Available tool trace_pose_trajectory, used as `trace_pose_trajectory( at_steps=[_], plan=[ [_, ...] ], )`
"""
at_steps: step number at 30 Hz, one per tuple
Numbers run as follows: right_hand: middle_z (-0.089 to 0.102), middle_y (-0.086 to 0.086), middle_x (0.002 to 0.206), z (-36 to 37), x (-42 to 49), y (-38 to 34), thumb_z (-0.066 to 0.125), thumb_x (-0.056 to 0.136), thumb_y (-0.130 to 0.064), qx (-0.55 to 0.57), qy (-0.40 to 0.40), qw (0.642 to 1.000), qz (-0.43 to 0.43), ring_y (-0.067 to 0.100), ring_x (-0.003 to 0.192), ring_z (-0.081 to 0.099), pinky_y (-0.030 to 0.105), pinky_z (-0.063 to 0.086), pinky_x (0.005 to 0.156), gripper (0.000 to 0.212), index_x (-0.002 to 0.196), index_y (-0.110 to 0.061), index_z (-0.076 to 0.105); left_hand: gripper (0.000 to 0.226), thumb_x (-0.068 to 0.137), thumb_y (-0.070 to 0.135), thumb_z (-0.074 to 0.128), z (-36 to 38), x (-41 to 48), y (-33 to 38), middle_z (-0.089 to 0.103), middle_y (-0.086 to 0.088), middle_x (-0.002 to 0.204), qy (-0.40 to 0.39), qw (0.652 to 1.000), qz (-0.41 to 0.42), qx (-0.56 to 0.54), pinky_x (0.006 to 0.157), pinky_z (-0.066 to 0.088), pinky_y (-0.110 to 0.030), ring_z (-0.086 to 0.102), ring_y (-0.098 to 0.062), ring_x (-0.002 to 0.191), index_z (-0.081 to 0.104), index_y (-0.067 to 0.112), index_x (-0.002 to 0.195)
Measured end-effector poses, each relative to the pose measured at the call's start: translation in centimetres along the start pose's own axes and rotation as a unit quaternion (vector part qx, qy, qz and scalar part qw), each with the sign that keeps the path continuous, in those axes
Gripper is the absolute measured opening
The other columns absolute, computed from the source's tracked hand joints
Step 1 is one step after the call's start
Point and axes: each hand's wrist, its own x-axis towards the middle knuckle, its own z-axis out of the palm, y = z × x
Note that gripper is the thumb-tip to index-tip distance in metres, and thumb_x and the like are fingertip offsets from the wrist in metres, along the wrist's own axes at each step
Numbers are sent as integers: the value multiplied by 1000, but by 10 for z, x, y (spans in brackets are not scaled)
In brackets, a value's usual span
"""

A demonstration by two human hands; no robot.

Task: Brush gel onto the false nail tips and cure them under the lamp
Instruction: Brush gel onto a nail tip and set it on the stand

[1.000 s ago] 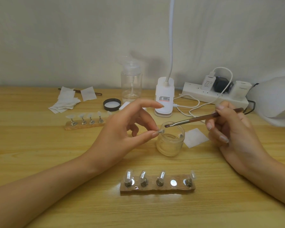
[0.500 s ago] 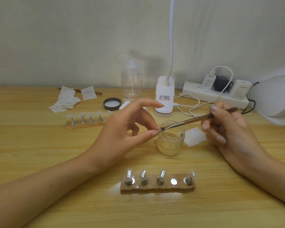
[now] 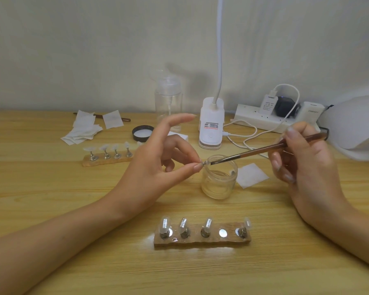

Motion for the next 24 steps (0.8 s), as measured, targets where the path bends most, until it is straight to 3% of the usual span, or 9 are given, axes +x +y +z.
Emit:
trace_pose_trajectory(
  at_steps=[6, 11, 15, 24],
  plan=[
    [55, -1, 56, 6, -9, -2, 43, 100, -20, -87, -67, 991, -82, 14, 45, 43, 15, 35, 43, 17, 85, -12, 45, 67, 84, 20, 74, 0, 1, 1, 73, 2, 89, -1, 1000, -2, 6, 59, 46, -39, 73, -21, 85, 42, 28, 142],
    [54, 2, 56, 7, -11, -3, 46, 99, -26, -96, -92, 987, -93, 21, 46, 41, 13, 37, 47, 21, 85, -11, 45, 65, 85, 17, 73, 1, 1, 0, 72, 2, 88, -3, 1000, -2, 4, 62, 49, -44, 71, -19, 86, 43, 28, 141],
    [56, 1, 55, 9, -11, -3, 49, 95, -33, -97, -104, 986, -84, 11, 45, 41, 12, 36, 48, 26, 83, -10, 44, 65, 85, 14, 74, 0, 1, 0, 71, 2, 89, -8, 1000, -2, 9, 62, 49, -44, 71, -19, 87, 44, 26, 141],
    [54, -3, 54, 10, 0, -13, 48, 100, -28, -124, -118, 981, -91, 13, 47, 41, 16, 35, 45, 24, 81, -13, 45, 64, 88, 5, 76, 0, 1, -1, 71, 3, 88, -14, 1000, -2, 21, 64, 49, -47, 70, -19, 87, 46, 26, 140]
  ],
)
